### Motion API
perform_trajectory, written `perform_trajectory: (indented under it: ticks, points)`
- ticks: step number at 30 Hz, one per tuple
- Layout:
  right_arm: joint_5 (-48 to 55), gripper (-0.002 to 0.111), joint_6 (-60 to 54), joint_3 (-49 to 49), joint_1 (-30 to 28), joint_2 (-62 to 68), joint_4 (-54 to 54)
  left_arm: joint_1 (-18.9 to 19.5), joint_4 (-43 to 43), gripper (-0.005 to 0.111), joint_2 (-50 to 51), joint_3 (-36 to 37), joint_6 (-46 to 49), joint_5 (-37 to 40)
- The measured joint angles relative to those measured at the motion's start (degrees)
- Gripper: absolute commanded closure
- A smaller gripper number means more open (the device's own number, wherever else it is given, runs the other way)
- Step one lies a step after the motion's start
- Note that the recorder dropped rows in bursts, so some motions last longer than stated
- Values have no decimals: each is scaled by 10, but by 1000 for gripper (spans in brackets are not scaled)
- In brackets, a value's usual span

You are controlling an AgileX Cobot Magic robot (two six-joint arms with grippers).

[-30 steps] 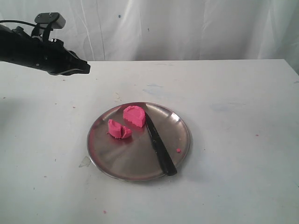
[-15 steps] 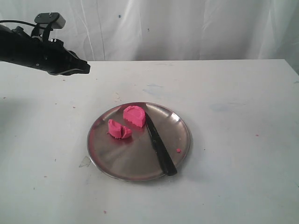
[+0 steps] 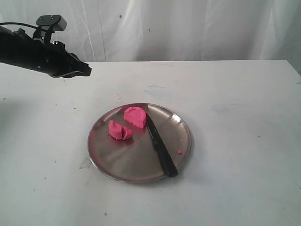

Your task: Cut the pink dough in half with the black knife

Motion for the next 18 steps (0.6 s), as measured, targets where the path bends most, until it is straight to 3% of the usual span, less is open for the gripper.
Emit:
perform_trajectory:
  ticks: [11, 18]
  points:
    - [0, 108, 0, 0, 0, 0, 0, 0, 1, 107, -56, 11, 1, -8]
    - [0, 108, 0, 0, 0, 0, 0, 0, 1, 107, -162, 128, 1, -81]
